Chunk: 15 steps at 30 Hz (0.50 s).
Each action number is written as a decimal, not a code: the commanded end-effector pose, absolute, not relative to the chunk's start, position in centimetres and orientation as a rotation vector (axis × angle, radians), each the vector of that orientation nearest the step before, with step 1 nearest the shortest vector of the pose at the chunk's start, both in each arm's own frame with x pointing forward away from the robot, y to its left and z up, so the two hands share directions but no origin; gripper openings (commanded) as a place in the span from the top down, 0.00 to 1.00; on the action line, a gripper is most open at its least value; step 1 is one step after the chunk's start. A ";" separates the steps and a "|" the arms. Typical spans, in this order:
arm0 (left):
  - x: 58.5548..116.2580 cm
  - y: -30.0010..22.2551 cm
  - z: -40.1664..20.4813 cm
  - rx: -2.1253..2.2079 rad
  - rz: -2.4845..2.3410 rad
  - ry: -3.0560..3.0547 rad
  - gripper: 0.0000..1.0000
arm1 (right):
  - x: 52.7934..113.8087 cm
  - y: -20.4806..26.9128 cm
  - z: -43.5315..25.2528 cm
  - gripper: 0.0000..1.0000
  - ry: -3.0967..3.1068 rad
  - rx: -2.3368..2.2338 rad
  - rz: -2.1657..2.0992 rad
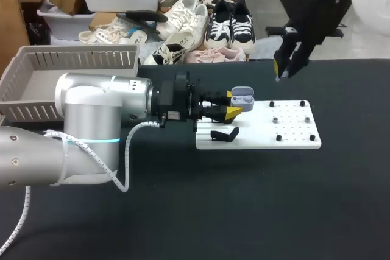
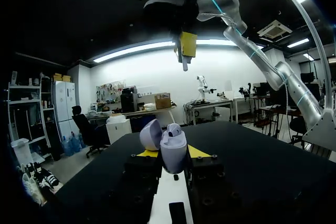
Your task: Pick up each earbud case from the left stands, insert the matching earbuds, close the lid, and place the case in the box.
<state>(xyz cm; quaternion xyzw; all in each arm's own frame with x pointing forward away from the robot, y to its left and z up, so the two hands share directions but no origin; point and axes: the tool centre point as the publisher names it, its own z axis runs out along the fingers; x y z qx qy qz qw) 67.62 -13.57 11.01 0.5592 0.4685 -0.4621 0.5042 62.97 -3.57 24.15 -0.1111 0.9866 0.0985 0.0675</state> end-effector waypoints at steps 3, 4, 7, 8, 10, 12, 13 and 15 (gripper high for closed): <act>67.6 -13.6 11.0 1.347 -1.113 1.130 1.00 | 63.5 -0.6 23.8 1.00 2.964 -0.392 0.179; 67.6 -13.6 11.0 1.347 -1.113 1.130 1.00 | 63.5 -0.4 23.7 1.00 2.963 -0.394 0.164; 67.6 -13.6 11.0 1.347 -1.113 1.130 1.00 | 63.5 -0.4 23.7 1.00 2.963 -0.394 0.164; 67.6 -13.6 11.0 1.347 -1.113 1.130 1.00 | 63.5 -0.4 23.7 1.00 2.963 -0.394 0.164; 67.6 -13.6 11.0 1.347 -1.113 1.130 1.00 | 63.5 -0.4 23.7 1.00 2.963 -0.394 0.164; 67.6 -13.6 11.0 1.347 -1.113 1.130 1.00 | 63.5 -0.4 23.7 1.00 2.963 -0.394 0.164; 67.6 -13.6 11.0 1.347 -1.113 1.130 1.00 | 63.5 -0.4 23.7 1.00 2.963 -0.394 0.164; 67.6 -13.6 11.0 1.347 -1.113 1.130 1.00 | 63.5 -0.4 23.7 1.00 2.963 -0.394 0.164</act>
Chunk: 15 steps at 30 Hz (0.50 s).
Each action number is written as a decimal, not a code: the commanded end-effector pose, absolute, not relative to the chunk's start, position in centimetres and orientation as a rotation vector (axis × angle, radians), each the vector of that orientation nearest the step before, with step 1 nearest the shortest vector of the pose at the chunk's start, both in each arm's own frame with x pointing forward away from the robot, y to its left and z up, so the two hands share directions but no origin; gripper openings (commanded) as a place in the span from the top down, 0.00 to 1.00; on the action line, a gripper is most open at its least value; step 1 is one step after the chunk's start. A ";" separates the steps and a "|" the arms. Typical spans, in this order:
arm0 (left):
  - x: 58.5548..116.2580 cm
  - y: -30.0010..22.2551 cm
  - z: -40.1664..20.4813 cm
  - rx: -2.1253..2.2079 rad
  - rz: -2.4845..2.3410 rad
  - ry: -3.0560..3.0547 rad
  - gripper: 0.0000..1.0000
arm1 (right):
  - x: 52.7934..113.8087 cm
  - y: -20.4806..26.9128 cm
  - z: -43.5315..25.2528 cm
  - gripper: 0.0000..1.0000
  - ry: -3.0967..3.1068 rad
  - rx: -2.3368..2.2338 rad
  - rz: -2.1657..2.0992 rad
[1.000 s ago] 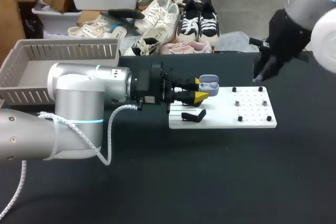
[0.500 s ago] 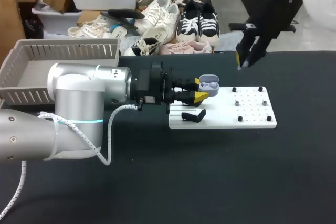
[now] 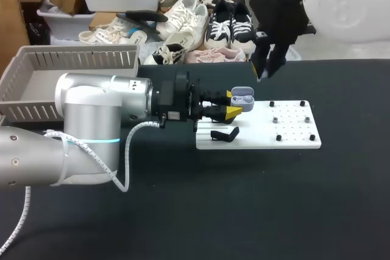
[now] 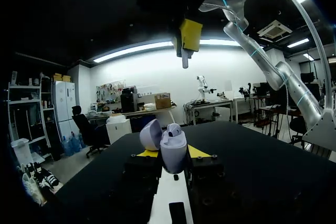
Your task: Pick up each earbud case from the left stands, insert the matching earbuds, close the lid, and place the case in the box.
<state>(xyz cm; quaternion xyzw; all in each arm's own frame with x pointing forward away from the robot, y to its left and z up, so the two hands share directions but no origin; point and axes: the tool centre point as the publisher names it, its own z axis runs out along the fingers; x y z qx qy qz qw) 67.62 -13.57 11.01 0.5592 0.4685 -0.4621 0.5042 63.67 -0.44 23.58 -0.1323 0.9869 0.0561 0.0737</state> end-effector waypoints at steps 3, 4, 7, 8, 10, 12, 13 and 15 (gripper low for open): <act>67.6 -13.6 11.0 1.347 -1.113 1.130 1.00 | 63.5 -0.4 23.7 1.00 2.963 -0.394 0.164; 67.6 -13.6 11.0 1.347 -1.113 1.130 1.00 | 63.5 -0.4 23.7 1.00 2.963 -0.394 0.164; 67.6 -13.6 11.0 1.347 -1.113 1.130 1.00 | 63.4 -0.4 23.5 1.00 2.962 -0.407 0.173; 67.6 -13.6 11.0 1.347 -1.113 1.130 1.00 | 63.3 -0.3 23.4 1.00 2.960 -0.424 0.176; 67.6 -13.6 11.0 1.347 -1.113 1.130 1.00 | 63.3 0.1 23.3 1.00 2.950 -0.440 0.182; 67.6 -13.6 11.0 1.347 -1.113 1.130 1.00 | 63.3 0.7 23.1 1.00 2.940 -0.469 0.191; 67.6 -13.6 11.0 1.347 -1.113 1.130 1.00 | 63.3 1.0 23.0 1.00 2.937 -0.483 0.190; 67.6 -13.6 11.0 1.347 -1.113 1.130 1.00 | 63.4 1.5 22.8 1.00 2.927 -0.509 0.192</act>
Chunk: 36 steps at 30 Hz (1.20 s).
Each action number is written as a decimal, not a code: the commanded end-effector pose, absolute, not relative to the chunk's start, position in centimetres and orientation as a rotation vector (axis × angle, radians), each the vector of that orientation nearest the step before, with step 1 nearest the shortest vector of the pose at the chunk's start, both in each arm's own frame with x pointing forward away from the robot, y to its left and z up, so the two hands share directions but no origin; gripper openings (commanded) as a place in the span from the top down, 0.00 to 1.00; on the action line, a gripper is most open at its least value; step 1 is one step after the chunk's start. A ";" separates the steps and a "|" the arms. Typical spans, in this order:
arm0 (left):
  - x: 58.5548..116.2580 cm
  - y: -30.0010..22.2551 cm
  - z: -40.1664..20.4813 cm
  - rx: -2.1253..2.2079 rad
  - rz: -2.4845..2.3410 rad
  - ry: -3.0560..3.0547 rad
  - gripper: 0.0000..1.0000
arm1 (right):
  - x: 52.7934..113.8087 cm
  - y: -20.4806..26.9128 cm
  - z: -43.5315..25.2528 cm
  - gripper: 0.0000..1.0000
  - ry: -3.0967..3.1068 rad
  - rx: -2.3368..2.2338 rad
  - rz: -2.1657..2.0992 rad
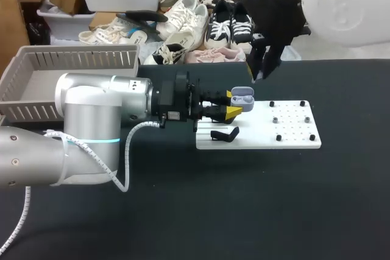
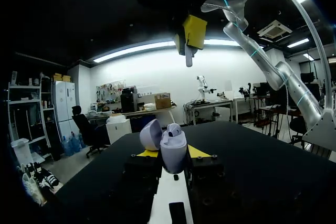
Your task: Pick up each earbud case from the left stands, insert the matching earbuds, close the lid, and place the case in the box.
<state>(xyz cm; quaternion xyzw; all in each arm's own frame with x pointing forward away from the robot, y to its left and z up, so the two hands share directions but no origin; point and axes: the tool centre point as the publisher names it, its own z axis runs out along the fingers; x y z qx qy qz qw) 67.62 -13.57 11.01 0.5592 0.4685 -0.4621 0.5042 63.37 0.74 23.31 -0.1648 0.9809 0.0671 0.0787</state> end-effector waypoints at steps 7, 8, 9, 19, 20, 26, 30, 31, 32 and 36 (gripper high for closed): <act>67.6 -13.6 11.0 1.347 -1.113 1.130 1.00 | 64.2 3.0 22.1 1.00 2.908 -0.595 0.167; 67.6 -13.6 11.0 1.347 -1.113 1.130 1.00 | 64.3 3.2 22.0 1.00 2.903 -0.607 0.166; 67.6 -13.6 11.0 1.347 -1.113 1.130 1.00 | 64.4 3.3 21.9 1.00 2.900 -0.612 0.164; 67.6 -13.6 11.0 1.347 -1.113 1.130 1.00 | 65.1 3.7 20.3 1.00 2.876 -0.611 0.119; 67.6 -13.6 11.0 1.347 -1.113 1.130 1.00 | 65.1 3.7 20.1 1.00 2.868 -0.603 0.107; 67.6 -13.6 11.0 1.347 -1.113 1.130 1.00 | 65.0 3.7 19.6 1.00 2.831 -0.577 0.077; 67.6 -13.6 11.0 1.347 -1.113 1.130 1.00 | 65.1 3.7 19.2 1.00 2.826 -0.560 0.064; 67.6 -13.6 11.0 1.347 -1.113 1.130 1.00 | 65.1 3.6 19.2 1.00 2.826 -0.559 0.060; 67.6 -13.6 11.0 1.347 -1.113 1.130 1.00 | 65.1 3.6 19.1 1.00 2.823 -0.556 0.050; 67.6 -13.6 11.0 1.347 -1.113 1.130 1.00 | 65.1 3.6 19.1 1.00 2.814 -0.541 0.035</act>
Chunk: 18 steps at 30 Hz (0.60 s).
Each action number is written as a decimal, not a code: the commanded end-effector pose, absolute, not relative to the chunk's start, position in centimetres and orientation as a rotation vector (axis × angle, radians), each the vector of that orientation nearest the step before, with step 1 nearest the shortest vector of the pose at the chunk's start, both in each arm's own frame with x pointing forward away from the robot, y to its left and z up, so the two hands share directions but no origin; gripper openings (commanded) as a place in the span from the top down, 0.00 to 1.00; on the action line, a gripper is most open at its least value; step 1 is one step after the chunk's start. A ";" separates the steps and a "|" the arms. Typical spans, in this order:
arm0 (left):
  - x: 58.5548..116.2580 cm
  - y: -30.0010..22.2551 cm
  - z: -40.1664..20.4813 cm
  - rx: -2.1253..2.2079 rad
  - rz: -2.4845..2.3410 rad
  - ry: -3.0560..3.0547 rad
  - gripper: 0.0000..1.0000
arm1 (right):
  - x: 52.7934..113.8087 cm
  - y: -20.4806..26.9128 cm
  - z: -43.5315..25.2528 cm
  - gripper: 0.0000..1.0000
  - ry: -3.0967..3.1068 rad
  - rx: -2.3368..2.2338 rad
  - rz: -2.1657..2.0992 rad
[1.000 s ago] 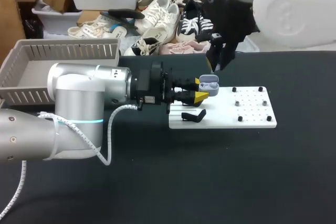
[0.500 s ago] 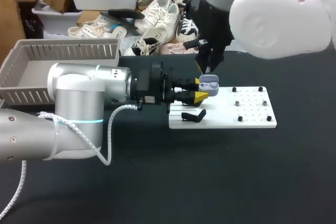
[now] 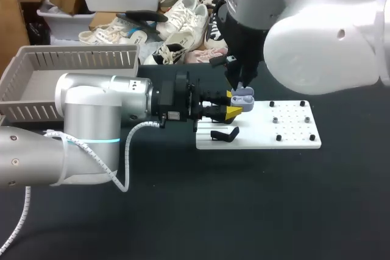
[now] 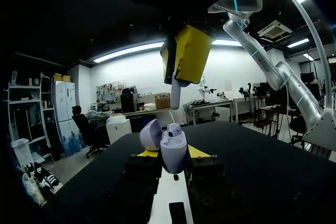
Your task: Pick up each earbud case from the left stands, insert the matching earbuds, close the lid, and place the case in the box.
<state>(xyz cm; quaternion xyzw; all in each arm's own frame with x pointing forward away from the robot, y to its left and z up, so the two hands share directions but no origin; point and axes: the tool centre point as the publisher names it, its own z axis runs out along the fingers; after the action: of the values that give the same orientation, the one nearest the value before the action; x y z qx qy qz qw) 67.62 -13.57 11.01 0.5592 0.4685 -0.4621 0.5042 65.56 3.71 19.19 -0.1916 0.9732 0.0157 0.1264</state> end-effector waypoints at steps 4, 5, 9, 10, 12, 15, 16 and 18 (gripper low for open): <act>67.6 -13.6 11.0 1.347 -1.113 1.130 1.00 | 65.1 3.6 18.9 1.00 2.800 -0.526 0.032; 67.6 -13.6 11.0 1.347 -1.113 1.130 1.00 | 65.1 3.6 18.9 1.00 2.796 -0.521 0.035; 67.6 -13.6 11.0 1.347 -1.113 1.130 1.00 | 65.0 3.7 18.7 1.00 2.790 -0.516 0.038; 67.6 -13.6 11.0 1.347 -1.113 1.130 1.00 | 65.0 3.7 18.6 1.00 2.790 -0.516 0.039; 67.6 -13.6 11.0 1.347 -1.113 1.130 1.00 | 65.0 3.7 18.4 1.00 2.792 -0.516 0.039; 67.6 -13.6 11.0 1.347 -1.113 1.130 1.00 | 65.1 3.7 18.1 1.00 2.797 -0.521 0.041; 67.6 -13.6 11.0 1.347 -1.113 1.130 1.00 | 65.1 3.7 18.1 1.00 2.798 -0.524 0.041; 67.6 -13.6 11.0 1.347 -1.113 1.130 1.00 | 65.2 3.7 17.9 1.00 2.802 -0.527 0.042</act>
<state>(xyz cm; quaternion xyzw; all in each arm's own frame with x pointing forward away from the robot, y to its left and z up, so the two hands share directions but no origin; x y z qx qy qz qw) 67.62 -13.57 11.01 0.5592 0.4685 -0.4621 0.5042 65.24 3.71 18.09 -0.1839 0.9724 0.0151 0.1427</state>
